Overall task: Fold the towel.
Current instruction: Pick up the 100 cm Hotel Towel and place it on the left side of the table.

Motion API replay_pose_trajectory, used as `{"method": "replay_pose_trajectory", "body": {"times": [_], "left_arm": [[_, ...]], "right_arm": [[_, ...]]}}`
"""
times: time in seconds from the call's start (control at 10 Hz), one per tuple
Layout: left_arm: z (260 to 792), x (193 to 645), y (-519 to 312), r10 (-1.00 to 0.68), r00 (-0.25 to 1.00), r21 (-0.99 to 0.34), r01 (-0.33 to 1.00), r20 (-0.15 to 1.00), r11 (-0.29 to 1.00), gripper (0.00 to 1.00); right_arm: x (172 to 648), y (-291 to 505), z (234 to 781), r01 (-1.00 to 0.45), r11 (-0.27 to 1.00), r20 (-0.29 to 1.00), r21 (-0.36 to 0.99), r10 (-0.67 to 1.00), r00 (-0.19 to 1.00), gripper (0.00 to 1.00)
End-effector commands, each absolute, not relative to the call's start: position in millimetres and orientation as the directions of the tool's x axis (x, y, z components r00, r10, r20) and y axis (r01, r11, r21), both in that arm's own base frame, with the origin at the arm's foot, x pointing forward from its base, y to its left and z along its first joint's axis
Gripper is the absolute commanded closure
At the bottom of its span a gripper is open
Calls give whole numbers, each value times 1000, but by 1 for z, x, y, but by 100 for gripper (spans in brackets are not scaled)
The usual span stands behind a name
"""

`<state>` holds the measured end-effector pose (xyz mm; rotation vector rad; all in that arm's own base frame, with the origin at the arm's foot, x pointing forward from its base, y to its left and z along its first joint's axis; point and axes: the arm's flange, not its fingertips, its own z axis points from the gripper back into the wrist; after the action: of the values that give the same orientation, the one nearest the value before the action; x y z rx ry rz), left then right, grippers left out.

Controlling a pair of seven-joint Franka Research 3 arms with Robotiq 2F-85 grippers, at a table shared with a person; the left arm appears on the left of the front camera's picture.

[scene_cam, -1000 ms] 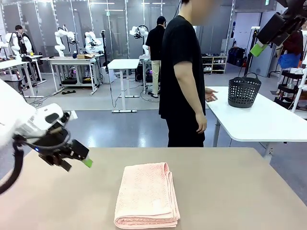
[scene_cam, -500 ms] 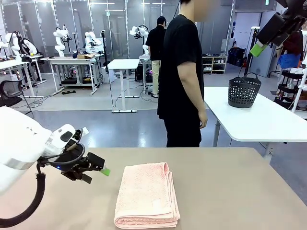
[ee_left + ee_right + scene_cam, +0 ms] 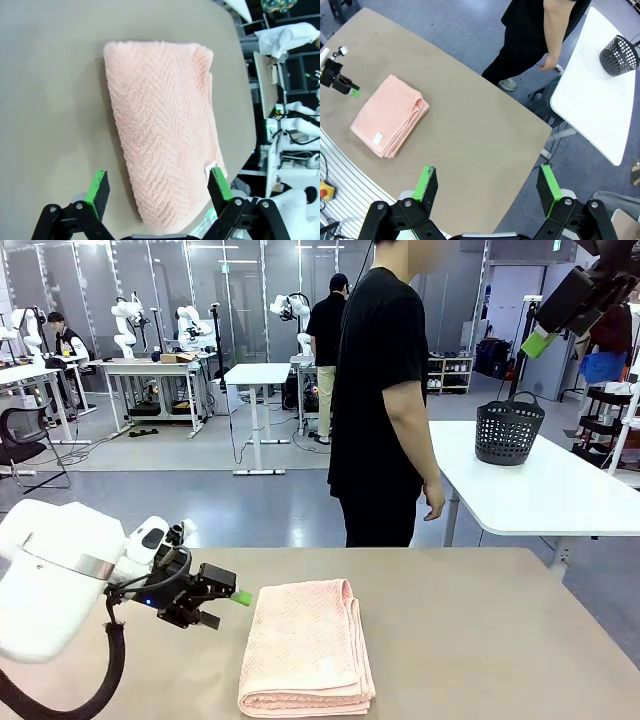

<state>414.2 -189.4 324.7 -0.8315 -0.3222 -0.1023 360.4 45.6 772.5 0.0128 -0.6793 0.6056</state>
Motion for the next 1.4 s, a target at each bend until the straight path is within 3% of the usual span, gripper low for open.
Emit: {"method": "replay_pose_trajectory", "body": {"times": [0.0, 0.1, 0.6, 1.3], "left_arm": [[303, 424, -192, 59, 953, -744, 192, 297, 640, 0], [325, 414, -189, 36, 947, -709, 214, 320, 672, 0], [325, 414, -189, 36, 947, -709, 214, 320, 672, 0], [283, 437, -202, 72, 967, -824, 166, 242, 541, 0]], "right_arm": [[360, 45, 771, -527, 830, 593, -182, 520, 615, 0], [360, 45, 771, -527, 830, 593, -182, 520, 615, 0], [360, 45, 771, -527, 830, 593, -182, 520, 615, 0], [360, 45, 771, -527, 830, 593, -182, 520, 615, 0]]}}
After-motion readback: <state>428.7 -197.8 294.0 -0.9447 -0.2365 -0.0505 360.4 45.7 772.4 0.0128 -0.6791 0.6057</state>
